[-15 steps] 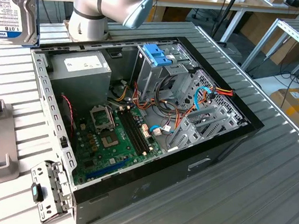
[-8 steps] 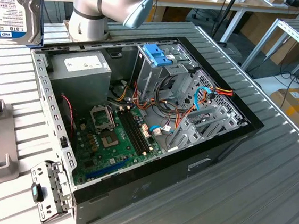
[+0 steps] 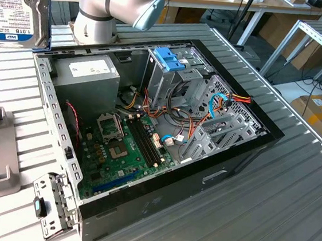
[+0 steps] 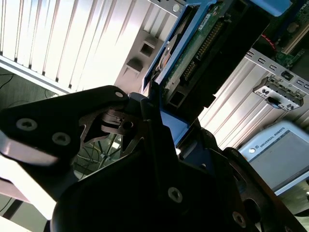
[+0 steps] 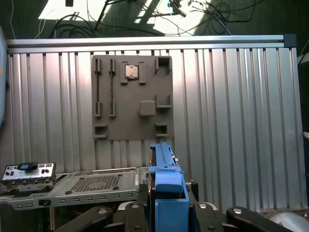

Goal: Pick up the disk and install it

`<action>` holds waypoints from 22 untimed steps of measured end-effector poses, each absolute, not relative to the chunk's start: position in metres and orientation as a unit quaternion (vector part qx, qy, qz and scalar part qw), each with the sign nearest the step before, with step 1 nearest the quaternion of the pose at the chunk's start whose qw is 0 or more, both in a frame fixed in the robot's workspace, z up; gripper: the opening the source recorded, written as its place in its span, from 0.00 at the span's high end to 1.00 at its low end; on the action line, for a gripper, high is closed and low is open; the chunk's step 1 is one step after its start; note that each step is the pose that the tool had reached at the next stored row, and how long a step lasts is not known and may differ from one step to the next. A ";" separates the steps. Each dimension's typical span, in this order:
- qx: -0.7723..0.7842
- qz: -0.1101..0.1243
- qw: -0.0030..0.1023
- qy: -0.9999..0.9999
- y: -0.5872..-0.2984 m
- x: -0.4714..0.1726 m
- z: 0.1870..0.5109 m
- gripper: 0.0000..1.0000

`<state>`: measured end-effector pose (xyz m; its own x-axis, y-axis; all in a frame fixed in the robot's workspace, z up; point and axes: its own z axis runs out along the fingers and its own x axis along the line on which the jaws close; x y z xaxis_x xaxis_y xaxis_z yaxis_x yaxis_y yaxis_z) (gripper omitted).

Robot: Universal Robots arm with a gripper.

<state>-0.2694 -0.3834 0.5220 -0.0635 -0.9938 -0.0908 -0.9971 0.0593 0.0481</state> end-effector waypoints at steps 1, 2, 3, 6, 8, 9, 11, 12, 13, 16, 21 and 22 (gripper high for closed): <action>-0.684 0.049 0.017 0.728 -0.383 -0.268 0.522 0.63; -0.684 0.049 0.017 0.728 -0.383 -0.267 0.522 0.63; -0.684 0.049 0.017 0.728 -0.383 -0.266 0.522 0.63; -0.684 0.049 0.017 0.728 -0.383 -0.262 0.521 0.63; -0.684 0.049 0.017 0.728 -0.383 -0.258 0.521 0.63; -0.684 0.049 0.017 0.728 -0.383 -0.249 0.521 0.63; -0.684 0.049 0.017 0.728 -0.383 -0.232 0.519 0.63; -0.684 0.049 0.017 0.728 -0.383 -0.231 0.519 0.63; -0.684 0.049 0.017 0.728 -0.383 -0.230 0.519 0.63; -0.684 0.049 0.017 0.728 -0.383 -0.228 0.519 0.63; -0.684 0.049 0.017 0.728 -0.383 -0.224 0.519 0.63; -0.684 0.049 0.017 0.728 -0.383 -0.223 0.519 0.63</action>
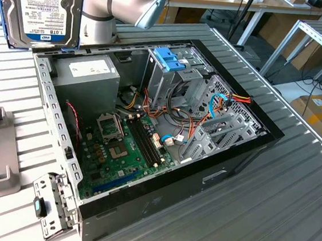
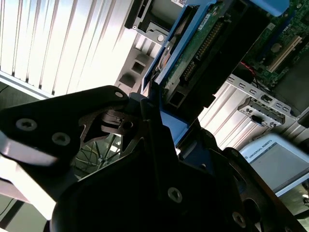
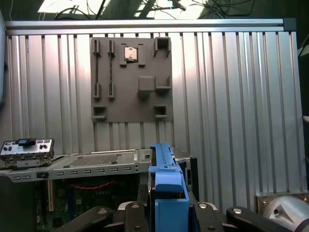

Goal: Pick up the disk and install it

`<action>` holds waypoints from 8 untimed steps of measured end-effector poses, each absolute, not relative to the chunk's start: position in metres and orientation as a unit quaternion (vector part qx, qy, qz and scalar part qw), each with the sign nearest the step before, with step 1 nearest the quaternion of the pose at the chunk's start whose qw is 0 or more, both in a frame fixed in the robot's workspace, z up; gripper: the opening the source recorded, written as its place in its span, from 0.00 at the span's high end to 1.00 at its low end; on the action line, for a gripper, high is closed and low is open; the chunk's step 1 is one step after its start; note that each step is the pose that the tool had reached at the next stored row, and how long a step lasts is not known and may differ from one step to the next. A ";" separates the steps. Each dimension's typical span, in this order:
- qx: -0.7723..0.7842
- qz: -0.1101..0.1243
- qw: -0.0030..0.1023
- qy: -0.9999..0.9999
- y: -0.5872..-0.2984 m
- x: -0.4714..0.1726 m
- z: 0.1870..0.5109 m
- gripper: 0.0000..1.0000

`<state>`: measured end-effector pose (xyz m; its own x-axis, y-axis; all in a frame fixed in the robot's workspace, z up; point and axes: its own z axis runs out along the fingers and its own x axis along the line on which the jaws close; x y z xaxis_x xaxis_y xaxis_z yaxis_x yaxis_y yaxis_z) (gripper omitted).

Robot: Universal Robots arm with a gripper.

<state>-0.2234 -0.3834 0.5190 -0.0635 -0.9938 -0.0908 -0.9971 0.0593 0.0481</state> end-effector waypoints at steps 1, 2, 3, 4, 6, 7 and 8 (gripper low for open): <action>-0.684 0.049 0.017 0.728 -0.383 -0.223 0.519 0.63; -0.684 0.049 0.017 0.728 -0.383 -0.221 0.519 0.63; -0.684 0.049 0.017 0.728 -0.383 -0.220 0.519 0.63; -0.684 0.049 0.017 0.728 -0.383 -0.220 0.519 0.63; -0.684 0.049 0.017 0.728 -0.383 -0.218 0.519 0.63; -0.684 0.049 0.017 0.728 -0.383 -0.217 0.519 0.63; -0.684 0.049 0.017 0.728 -0.383 -0.216 0.519 0.63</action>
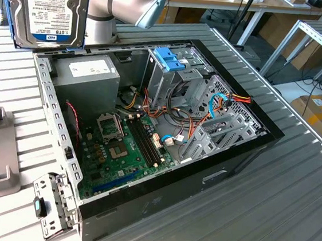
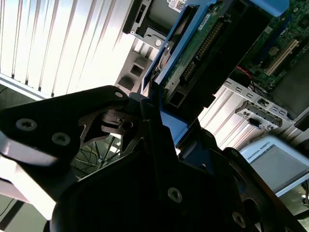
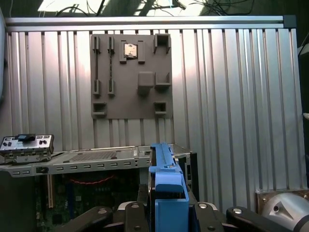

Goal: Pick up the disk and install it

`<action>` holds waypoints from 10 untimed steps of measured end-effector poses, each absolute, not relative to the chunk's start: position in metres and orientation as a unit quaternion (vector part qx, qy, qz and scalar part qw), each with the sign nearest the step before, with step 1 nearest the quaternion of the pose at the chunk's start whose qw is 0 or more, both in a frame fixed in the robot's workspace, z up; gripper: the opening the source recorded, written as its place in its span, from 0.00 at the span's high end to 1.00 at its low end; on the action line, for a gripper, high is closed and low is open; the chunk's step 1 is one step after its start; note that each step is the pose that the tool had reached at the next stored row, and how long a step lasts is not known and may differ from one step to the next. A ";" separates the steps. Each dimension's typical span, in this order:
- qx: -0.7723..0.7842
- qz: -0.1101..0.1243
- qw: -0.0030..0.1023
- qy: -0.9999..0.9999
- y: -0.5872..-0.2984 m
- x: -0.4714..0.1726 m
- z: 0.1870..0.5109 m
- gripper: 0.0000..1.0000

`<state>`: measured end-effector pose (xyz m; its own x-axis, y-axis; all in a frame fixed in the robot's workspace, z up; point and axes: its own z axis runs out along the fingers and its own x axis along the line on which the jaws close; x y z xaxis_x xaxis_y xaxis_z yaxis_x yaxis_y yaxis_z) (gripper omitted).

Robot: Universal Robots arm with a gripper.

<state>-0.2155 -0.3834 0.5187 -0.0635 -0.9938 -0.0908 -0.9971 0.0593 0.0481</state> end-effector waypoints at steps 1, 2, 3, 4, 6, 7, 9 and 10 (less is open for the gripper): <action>-0.684 0.049 0.017 0.728 -0.383 -0.214 0.519 0.63; -0.684 0.049 0.017 0.728 -0.383 -0.213 0.519 0.63; -0.684 0.049 0.017 0.728 -0.383 -0.212 0.519 0.63; -0.684 0.049 0.017 0.728 -0.383 -0.212 0.519 0.63; -0.684 0.049 0.017 0.728 -0.383 -0.210 0.519 0.63; -0.684 0.049 0.017 0.728 -0.383 -0.209 0.518 0.63; -0.684 0.049 0.017 0.728 -0.383 -0.207 0.518 0.63; -0.684 0.049 0.017 0.728 -0.383 -0.206 0.518 0.63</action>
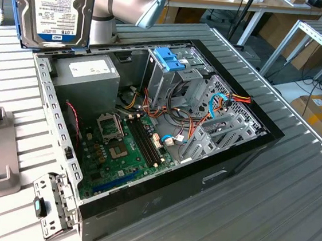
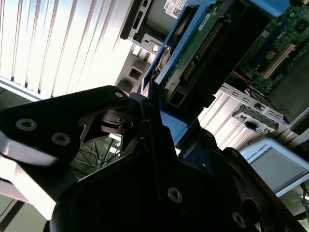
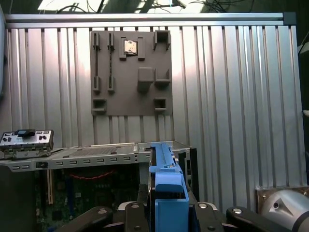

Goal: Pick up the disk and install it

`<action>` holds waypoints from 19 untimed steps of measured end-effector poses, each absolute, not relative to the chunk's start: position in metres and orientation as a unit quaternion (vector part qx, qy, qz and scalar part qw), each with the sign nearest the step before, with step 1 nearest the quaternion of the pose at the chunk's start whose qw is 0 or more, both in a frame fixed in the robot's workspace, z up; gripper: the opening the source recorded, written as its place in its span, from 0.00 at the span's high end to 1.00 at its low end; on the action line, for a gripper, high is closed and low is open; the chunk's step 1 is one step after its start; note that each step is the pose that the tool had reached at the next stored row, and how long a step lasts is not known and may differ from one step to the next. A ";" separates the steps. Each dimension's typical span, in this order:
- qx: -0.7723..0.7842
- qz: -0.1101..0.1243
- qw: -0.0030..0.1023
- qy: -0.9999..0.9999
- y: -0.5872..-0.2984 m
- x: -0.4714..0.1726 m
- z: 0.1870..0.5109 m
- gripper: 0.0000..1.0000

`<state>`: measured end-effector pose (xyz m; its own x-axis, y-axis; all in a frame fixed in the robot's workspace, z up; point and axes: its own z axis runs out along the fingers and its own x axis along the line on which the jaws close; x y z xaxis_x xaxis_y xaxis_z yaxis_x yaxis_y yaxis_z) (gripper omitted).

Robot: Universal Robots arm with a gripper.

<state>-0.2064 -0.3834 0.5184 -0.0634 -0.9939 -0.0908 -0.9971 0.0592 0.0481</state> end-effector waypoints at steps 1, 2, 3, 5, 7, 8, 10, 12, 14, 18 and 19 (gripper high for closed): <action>-0.684 0.049 0.017 0.728 -0.383 -0.206 0.518 0.63; -0.684 0.049 0.017 0.728 -0.383 -0.205 0.518 0.63; -0.684 0.049 0.017 0.728 -0.383 -0.204 0.518 0.63; -0.684 0.049 0.017 0.728 -0.383 -0.202 0.518 0.63; -0.684 0.049 0.017 0.728 -0.383 -0.200 0.518 0.63; -0.684 0.049 0.017 0.728 -0.383 -0.199 0.518 0.63; -0.684 0.049 0.017 0.728 -0.383 -0.197 0.518 0.63; -0.684 0.049 0.017 0.728 -0.383 -0.195 0.518 0.63; -0.684 0.049 0.017 0.728 -0.383 -0.193 0.518 0.63; -0.684 0.049 0.017 0.728 -0.383 -0.190 0.518 0.63; -0.684 0.049 0.017 0.728 -0.383 -0.189 0.518 0.63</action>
<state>-0.1891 -0.3834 0.5176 -0.0634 -0.9939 -0.0907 -0.9971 0.0593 0.0481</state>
